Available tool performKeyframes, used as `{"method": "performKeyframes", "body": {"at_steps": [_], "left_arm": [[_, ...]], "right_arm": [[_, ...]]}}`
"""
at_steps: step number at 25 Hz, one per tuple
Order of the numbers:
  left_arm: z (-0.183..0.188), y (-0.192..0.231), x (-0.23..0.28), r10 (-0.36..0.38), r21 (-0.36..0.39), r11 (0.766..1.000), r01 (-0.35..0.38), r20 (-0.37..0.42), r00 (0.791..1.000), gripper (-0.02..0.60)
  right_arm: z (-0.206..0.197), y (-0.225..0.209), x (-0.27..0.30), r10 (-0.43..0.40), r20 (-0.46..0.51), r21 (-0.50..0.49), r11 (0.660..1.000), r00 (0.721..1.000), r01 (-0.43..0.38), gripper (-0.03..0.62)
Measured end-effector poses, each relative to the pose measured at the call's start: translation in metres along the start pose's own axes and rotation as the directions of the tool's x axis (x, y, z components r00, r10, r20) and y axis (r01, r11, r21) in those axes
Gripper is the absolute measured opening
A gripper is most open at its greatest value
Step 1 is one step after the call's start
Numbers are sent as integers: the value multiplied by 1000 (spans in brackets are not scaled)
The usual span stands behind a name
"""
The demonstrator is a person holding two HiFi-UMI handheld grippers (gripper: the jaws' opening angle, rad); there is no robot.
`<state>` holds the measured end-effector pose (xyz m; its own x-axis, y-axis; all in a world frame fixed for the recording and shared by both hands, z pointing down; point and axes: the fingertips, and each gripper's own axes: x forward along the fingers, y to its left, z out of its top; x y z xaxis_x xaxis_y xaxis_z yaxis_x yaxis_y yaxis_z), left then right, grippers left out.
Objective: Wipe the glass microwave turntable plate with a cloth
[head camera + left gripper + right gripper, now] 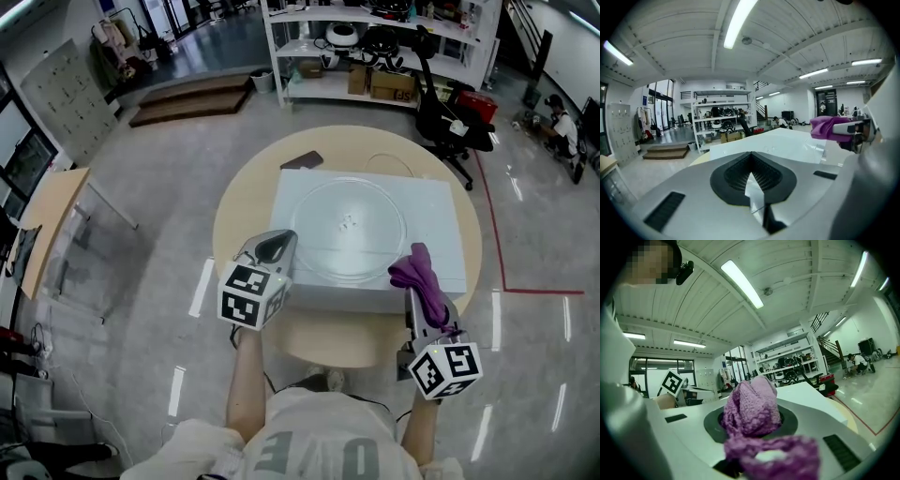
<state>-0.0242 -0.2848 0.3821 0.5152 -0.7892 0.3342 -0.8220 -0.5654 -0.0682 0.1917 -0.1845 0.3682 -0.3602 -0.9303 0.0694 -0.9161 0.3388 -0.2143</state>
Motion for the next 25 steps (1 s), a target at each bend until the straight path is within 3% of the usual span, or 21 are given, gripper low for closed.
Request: {"method": "performKeyframes", "body": {"at_steps": [8, 14, 25], "left_arm": [[-10, 1, 26, -54, 11, 998, 56, -149, 987, 0], [-31, -7, 33, -51, 84, 993, 80, -296, 954, 0], [-44, -22, 25, -23, 163, 984, 76, -304, 952, 0]], "right_arm": [[10, -6, 21, 8, -3, -10, 1000, 1000, -8, 48], [6, -3, 35, 28, -29, -21, 999, 999, -29, 48], [-10, 19, 32, 40, -81, -32, 999, 996, -42, 48]]}}
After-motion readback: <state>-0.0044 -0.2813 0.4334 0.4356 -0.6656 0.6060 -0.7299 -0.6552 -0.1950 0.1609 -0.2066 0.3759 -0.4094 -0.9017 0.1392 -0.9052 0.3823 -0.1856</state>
